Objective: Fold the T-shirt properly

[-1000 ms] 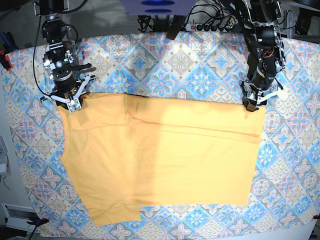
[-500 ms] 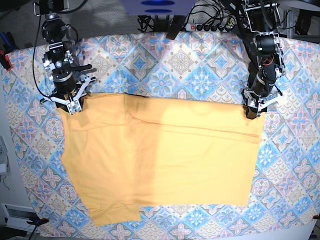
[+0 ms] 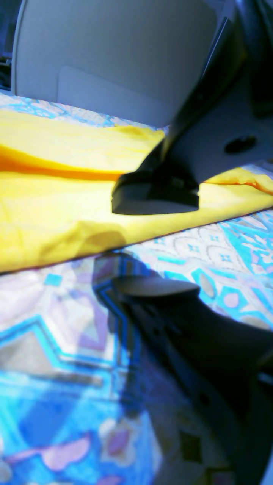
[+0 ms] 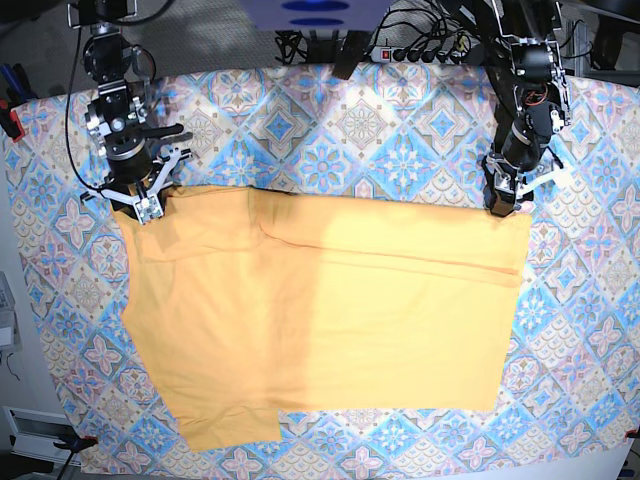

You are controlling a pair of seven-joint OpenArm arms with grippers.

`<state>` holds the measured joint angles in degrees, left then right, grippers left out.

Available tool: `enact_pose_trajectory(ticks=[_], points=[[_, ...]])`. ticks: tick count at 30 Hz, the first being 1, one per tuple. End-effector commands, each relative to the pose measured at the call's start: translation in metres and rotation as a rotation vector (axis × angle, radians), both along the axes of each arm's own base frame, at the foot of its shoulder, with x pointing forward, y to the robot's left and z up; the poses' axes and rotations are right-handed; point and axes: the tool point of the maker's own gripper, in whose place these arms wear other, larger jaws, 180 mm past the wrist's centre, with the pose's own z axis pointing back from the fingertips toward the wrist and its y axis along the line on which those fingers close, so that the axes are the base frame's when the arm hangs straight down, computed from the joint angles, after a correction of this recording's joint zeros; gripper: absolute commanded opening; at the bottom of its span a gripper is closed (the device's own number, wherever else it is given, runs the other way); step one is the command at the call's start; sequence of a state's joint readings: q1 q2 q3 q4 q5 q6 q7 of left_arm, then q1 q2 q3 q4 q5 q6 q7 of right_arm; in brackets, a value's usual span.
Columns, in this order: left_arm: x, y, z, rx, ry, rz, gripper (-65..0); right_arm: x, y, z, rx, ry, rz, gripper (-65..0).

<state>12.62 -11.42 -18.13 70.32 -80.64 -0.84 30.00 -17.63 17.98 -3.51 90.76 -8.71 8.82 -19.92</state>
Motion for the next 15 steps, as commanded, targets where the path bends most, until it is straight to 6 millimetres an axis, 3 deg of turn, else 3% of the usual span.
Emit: enact_pose_trajectory(ticks=[1, 6, 13, 15], points=[[0.008, 0.007, 0.002, 0.023, 0.004, 0.004, -38.8, 0.008, -0.003, 0.013, -0.011, -0.047, 0.007, -48.4], [0.019, 0.005, -0.011, 0.009, 0.030, 0.017, -38.8, 0.007, -0.003, 0.011, -0.011, -0.042, 0.007, -48.4], [0.033, -0.003, -0.009, 0.008, 0.018, 0.008, -38.9, 0.004, -0.001, 0.015, -0.010, -0.049, 0.012, -48.4], [0.035, -0.008, -0.010, 0.007, 0.017, 0.006, -41.9, 0.005, -0.001, 0.016, -0.010, -0.054, 0.014, -48.4]])
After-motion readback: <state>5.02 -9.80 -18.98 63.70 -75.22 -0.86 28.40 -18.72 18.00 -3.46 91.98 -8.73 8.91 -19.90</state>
